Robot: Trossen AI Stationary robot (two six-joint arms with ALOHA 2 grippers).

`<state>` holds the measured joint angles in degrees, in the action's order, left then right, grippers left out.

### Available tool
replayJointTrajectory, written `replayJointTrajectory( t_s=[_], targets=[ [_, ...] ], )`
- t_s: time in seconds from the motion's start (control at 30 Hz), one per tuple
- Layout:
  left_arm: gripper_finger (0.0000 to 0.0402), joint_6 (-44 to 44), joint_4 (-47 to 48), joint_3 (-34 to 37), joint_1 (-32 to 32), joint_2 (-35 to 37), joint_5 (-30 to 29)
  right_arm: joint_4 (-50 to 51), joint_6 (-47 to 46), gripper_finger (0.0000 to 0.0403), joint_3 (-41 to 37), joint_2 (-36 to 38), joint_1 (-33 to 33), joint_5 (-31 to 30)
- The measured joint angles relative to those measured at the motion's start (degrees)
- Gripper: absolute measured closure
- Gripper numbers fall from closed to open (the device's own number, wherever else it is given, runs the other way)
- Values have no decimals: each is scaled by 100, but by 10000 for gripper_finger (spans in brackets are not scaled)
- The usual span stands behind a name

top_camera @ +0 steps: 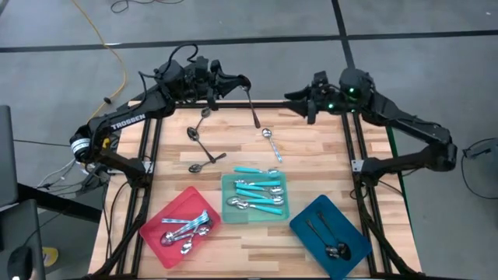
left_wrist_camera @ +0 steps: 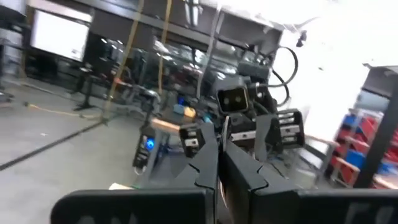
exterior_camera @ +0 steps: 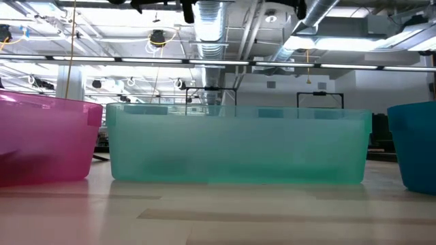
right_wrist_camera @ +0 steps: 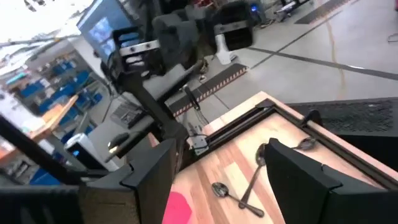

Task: Sort silverware by color (type)

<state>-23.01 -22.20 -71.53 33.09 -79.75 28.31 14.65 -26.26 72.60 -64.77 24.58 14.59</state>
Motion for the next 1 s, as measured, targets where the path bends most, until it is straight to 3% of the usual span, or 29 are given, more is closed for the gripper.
replayJointTrajectory(
  t_s=[0.2,0.63,1.0],
  targets=[
    [401,188,88,0,-47,-4,280,-366,8,137,-3,-422,-506,-270],
    [402,367,224,0,-367,-7,381,-1604,-320,137,2,-1318,-853,-271],
    [402,452,645,0,-460,-7,126,-1733,-320,137,2,-1426,-1013,-230]
  ],
)
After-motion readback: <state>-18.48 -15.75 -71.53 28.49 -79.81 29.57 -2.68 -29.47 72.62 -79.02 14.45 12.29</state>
